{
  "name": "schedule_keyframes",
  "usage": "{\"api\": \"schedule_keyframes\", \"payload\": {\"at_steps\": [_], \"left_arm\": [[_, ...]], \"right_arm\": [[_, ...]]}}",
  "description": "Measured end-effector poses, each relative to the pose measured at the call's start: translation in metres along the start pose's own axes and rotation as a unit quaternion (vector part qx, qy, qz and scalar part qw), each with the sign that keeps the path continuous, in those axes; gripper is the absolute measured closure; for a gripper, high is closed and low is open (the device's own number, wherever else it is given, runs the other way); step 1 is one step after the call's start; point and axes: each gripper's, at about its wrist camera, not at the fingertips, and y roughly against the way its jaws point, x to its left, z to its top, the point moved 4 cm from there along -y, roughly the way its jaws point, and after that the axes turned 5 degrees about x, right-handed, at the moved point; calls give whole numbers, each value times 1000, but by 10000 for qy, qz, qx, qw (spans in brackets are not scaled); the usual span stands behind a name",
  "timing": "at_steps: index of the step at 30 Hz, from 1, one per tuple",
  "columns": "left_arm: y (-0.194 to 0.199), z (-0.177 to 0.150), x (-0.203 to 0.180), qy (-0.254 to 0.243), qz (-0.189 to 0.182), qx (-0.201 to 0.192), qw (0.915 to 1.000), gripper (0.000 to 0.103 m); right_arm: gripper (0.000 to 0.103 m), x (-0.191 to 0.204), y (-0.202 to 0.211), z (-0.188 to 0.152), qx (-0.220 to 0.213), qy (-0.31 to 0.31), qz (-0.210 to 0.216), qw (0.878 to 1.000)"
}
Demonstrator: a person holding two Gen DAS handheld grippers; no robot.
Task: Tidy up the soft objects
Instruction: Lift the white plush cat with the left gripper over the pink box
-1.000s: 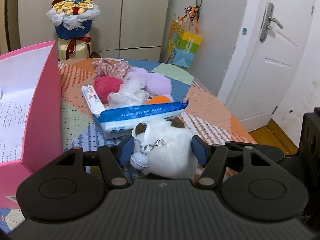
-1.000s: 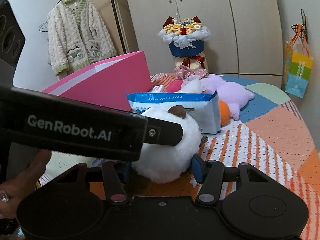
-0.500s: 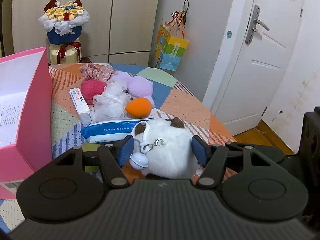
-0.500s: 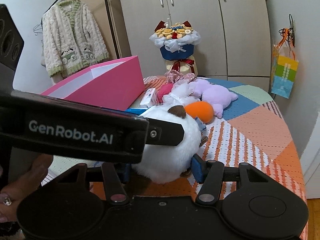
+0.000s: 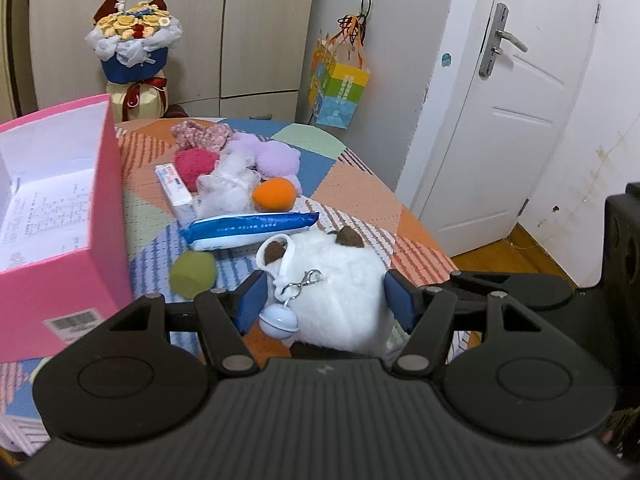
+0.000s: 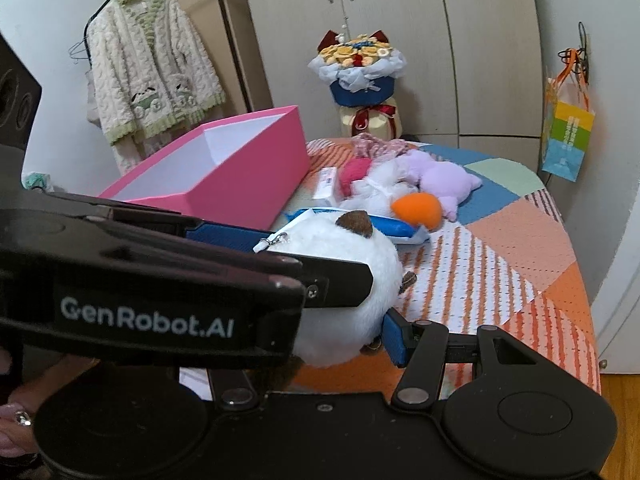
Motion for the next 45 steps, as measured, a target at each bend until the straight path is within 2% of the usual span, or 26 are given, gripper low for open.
{"api": "schedule_keyframes", "payload": {"at_steps": [7,17,28,32,37,42,45], "left_arm": [[37,-5,14,76,22,-64,9999,40],[84,-3,58,487,90,-146,9987,40],[122,32,123,775,558,-510,9941,40],[121,49,151,865,680,-661,9917,40],[101,74,187,917,864,-751,9892,40],[77,96,223,956,1000,-667,9881,40],[59,101,245,1149,1012,-481,9870,40]], "right_arm": [[42,33,14,10,219,314,92,9992],[42,89,18,34,399,851,228,9953],[41,146,-6,97,275,1212,692,9898],[41,157,-25,124,202,1261,809,9885],[41,160,-60,153,80,1420,921,9855],[41,158,-100,181,62,1472,1013,9839],[41,154,-126,192,253,1475,1093,9827]]}}
